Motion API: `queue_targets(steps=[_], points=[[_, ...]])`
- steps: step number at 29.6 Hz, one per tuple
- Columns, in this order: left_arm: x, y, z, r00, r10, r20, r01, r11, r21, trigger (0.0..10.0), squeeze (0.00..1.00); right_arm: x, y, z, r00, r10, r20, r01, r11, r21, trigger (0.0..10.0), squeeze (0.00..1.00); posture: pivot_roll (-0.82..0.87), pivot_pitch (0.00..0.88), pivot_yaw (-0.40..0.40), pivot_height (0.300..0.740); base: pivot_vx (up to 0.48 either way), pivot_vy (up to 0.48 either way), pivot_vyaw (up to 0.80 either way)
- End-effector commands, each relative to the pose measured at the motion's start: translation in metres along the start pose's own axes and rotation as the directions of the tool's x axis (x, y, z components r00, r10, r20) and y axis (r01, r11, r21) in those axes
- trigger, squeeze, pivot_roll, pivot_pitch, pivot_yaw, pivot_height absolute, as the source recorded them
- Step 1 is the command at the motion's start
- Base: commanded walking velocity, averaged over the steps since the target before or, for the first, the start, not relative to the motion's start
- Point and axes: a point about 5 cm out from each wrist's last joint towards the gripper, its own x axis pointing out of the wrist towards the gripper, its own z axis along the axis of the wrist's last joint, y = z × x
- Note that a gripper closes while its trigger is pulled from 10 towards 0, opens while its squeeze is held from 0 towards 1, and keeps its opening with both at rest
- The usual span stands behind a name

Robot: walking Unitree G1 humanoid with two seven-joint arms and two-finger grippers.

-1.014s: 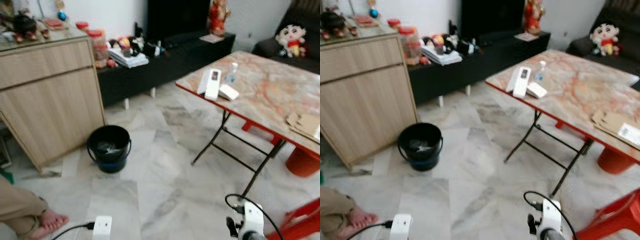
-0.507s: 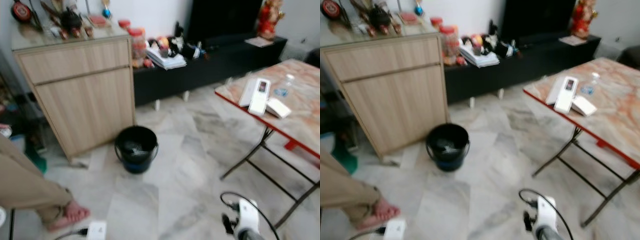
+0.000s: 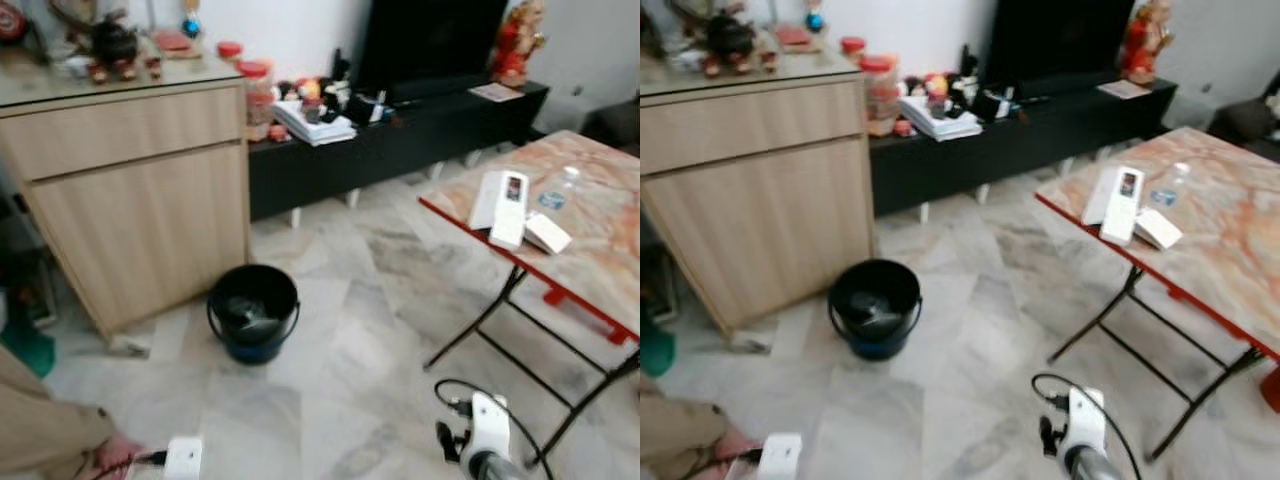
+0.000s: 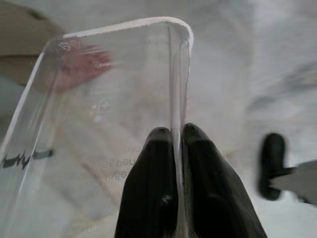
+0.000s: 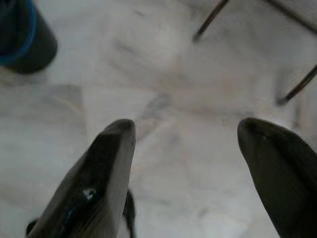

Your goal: Picking trash to rubbish bin

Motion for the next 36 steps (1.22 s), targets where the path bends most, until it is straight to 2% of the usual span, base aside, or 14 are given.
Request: queue_targets(steps=[1, 9, 16, 36], points=[[0.0008, 0.0099, -0.0019, 1.0, 0.027, -0.004, -0.027, 1.0, 0.006, 10.0, 0.0, 0.0031, 0.0093, 0.0115, 0.999, 0.024, 0.034, -0.024, 1.0, 0.009, 10.0, 0.0, -0.09, 0.008, -0.133, 0.74, 0.341, 0.0, 0.0], [0.0007, 0.0096, -0.0024, 1.0, 0.027, -0.006, -0.027, 1.0, 0.004, 10.0, 0.0, 0.0031, 0.0094, 0.0126, 0.999, 0.023, 0.039, -0.022, 1.0, -0.013, 10.0, 0.0, -0.09, 0.017, -0.135, 0.74, 0.338, 0.0, 0.0], [0.001, 0.0111, -0.0018, 1.0, 0.031, -0.004, -0.031, 1.0, 0.002, 10.0, 0.0, 0.0032, 0.0101, 0.0121, 0.999, 0.022, 0.037, -0.021, 1.0, -0.008, 10.0, 0.0, -0.09, 0.022, -0.134, 0.74, 0.341, 0.0, 0.58], [0.001, 0.011, -0.0017, 1.0, 0.031, -0.005, -0.03, 1.0, 0.004, 10.0, 0.0, 0.0032, 0.01, 0.0122, 0.999, 0.021, 0.039, -0.022, 1.0, 0.014, 10.0, 0.0, -0.09, 0.021, -0.132, 0.74, 0.341, 0.0, 0.0]])
